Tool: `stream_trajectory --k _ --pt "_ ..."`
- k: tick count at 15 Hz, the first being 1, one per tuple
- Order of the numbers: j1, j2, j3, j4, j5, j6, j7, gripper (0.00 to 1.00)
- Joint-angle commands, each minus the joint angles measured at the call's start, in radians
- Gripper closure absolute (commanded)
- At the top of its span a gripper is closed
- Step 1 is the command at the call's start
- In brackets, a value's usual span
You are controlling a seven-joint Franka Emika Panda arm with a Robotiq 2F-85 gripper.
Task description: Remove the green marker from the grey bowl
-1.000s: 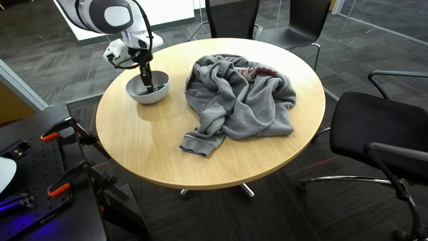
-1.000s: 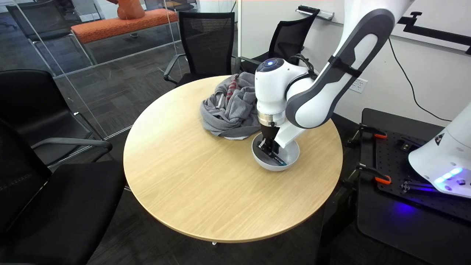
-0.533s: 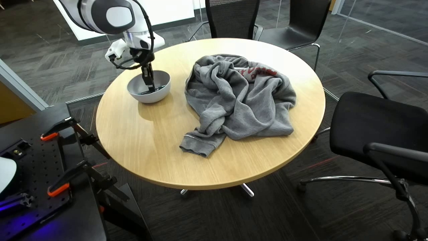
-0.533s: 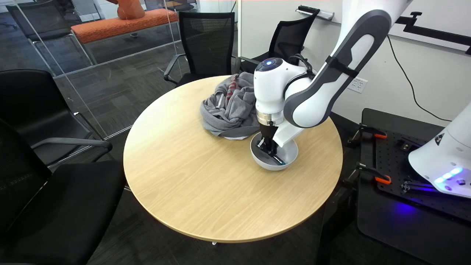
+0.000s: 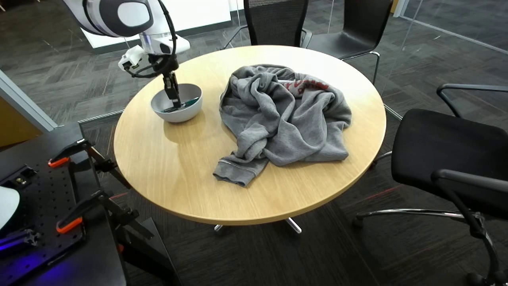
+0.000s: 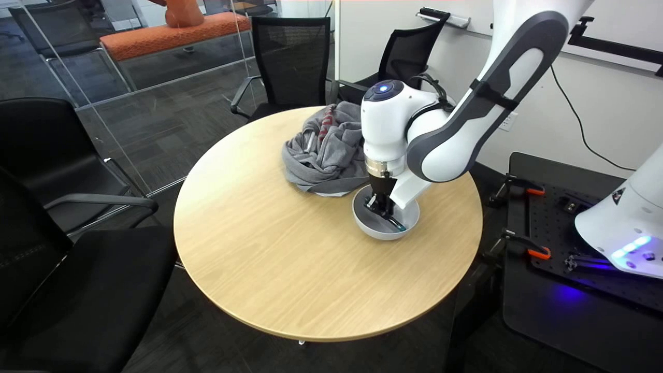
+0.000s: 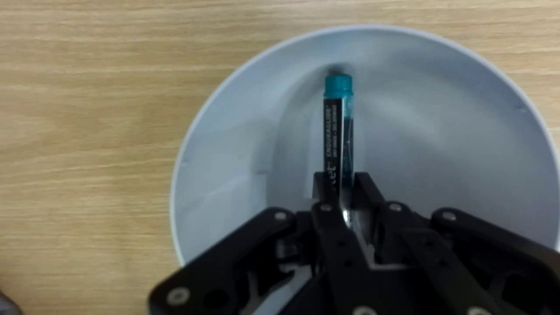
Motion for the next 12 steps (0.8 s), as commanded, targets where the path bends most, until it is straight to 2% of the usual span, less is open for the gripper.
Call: stream_trajectory --k 1,5,12 --pt "0.055 -0.119 -0.044 -0.106 -0.049 0.019 0.054 0.96" --pt "0.079 -0.203 -0.065 -0.163 -0.139 0.019 0.127 0.96" --pt "0.049 -0.308 -0.038 -0.19 -0.32 0.02 0.211 0.96"
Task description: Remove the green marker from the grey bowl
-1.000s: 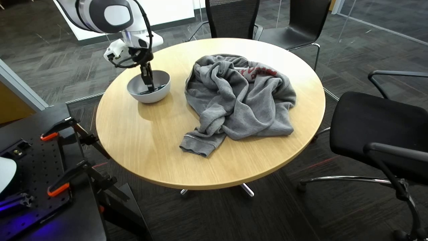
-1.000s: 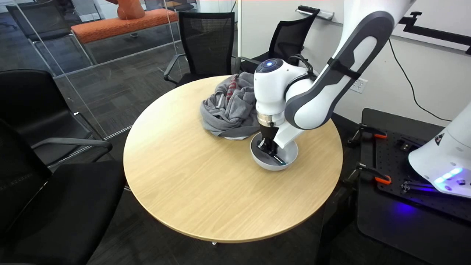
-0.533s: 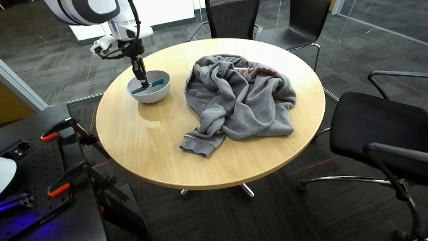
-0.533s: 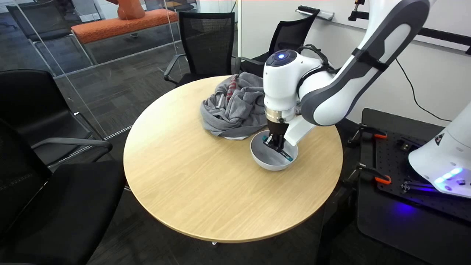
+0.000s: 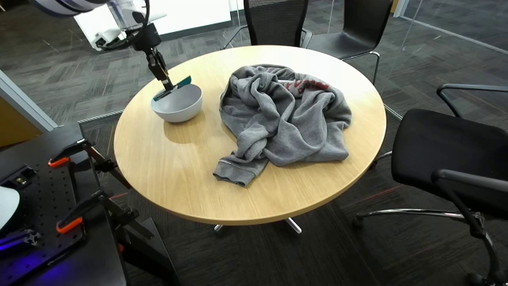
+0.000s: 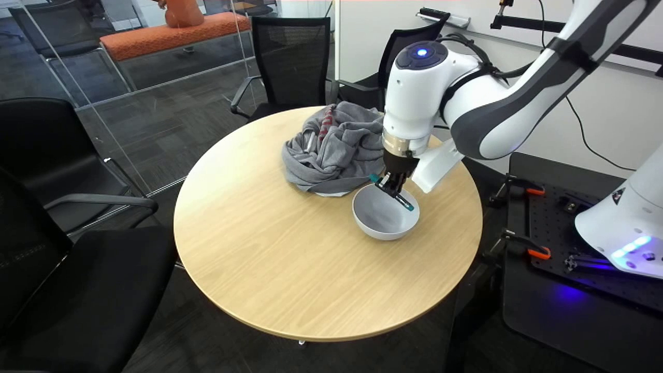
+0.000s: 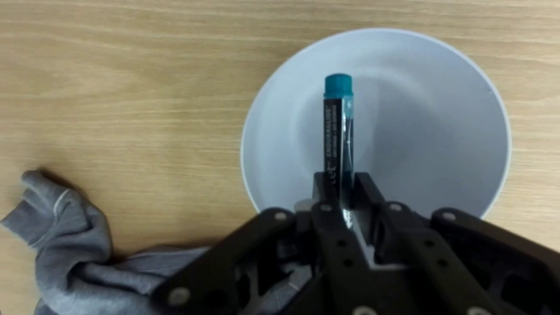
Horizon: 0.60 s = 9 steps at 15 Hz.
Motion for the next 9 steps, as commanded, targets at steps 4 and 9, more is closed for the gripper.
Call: stream_trajectory --k 4,9 --pt "-0.035 -0.102 0.053 -0.033 -0.094 0.003 -0.037 0.96" --pt "-0.05 -0.126 0.127 -0.037 -0.076 -0.01 -0.188 0.96"
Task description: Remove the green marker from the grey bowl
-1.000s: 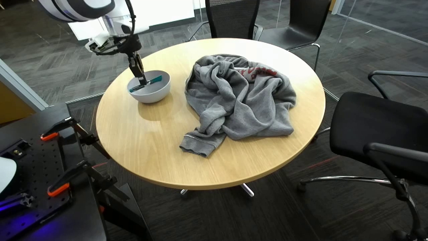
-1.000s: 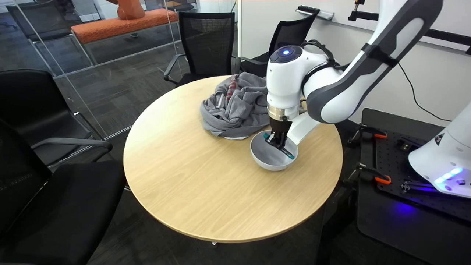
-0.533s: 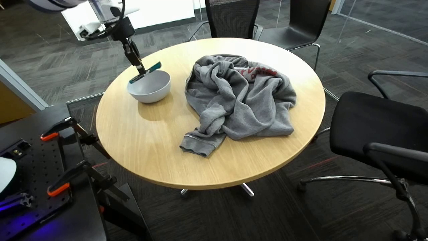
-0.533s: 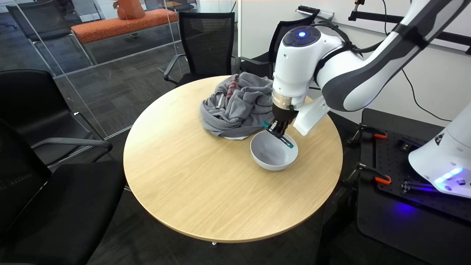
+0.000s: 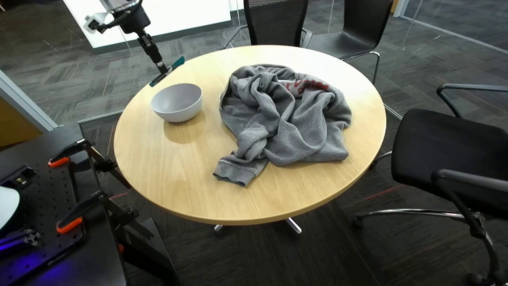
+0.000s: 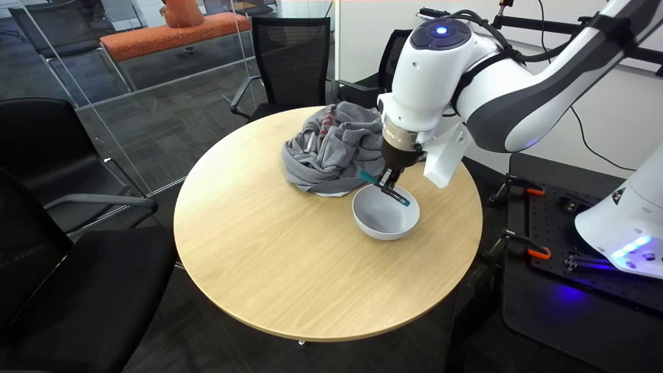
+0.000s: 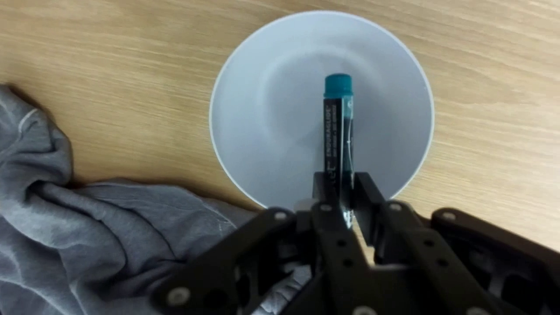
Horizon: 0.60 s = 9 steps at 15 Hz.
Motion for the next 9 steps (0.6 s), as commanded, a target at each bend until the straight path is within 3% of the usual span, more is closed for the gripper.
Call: stream_trajectory --k 1,9 --pt "-0.025 -0.048 0.059 -0.03 0.003 -0.012 -0.124 0.96" --pt "-0.027 -0.042 0.143 -0.038 0.056 -0.009 -0.423 0.96"
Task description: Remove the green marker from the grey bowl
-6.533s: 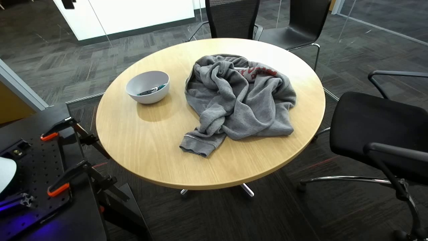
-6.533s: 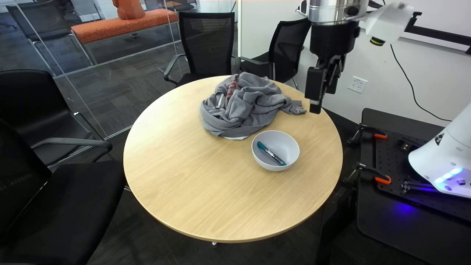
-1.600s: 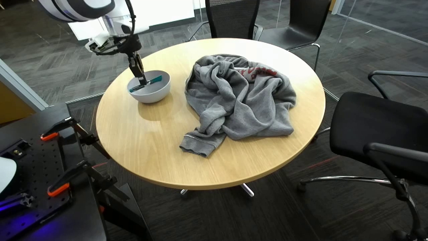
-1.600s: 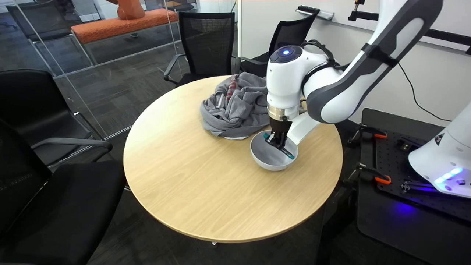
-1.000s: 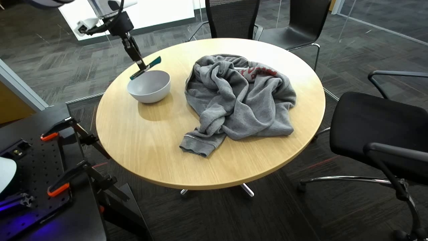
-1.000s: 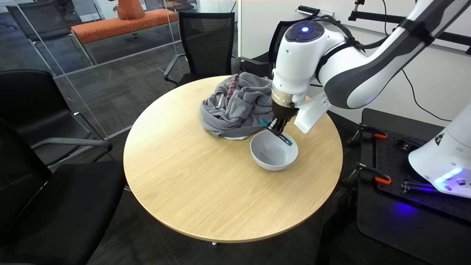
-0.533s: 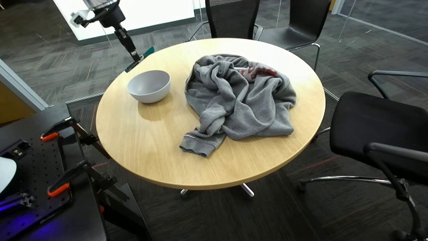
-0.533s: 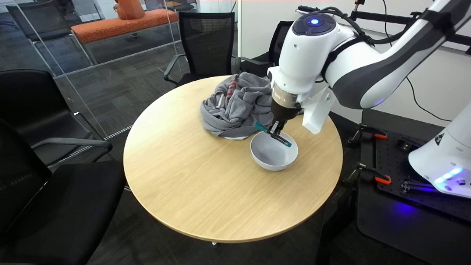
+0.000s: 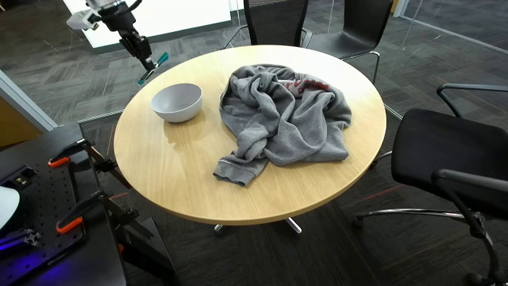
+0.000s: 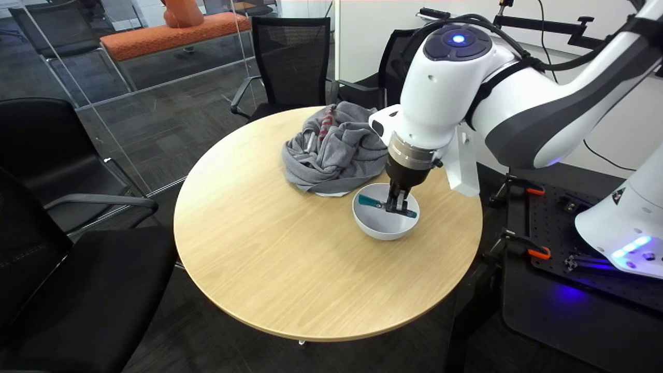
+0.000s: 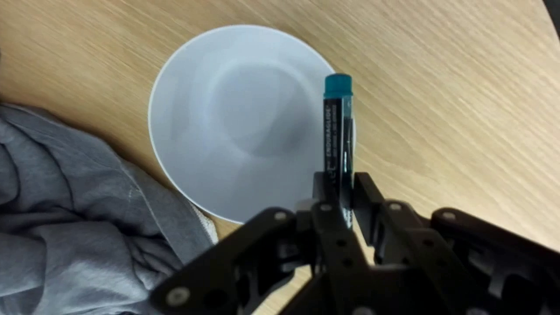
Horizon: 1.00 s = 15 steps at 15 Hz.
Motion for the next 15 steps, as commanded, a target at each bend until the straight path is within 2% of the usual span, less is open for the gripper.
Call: stream_trajectory --k 1,8,14,15 --pt "-0.019 -0.025 0.041 -0.022 0.04 -0.008 -0.144 0.96" --pt "-0.018 0.039 0.089 0.011 0.107 -0.02 -0.328 0.96" --pt "0.0 0.122 0.101 0.033 0.112 -0.019 -0.329 0.96" --pt "0.003 0.094 0.088 0.006 0.09 -0.003 -0.308 0.83"
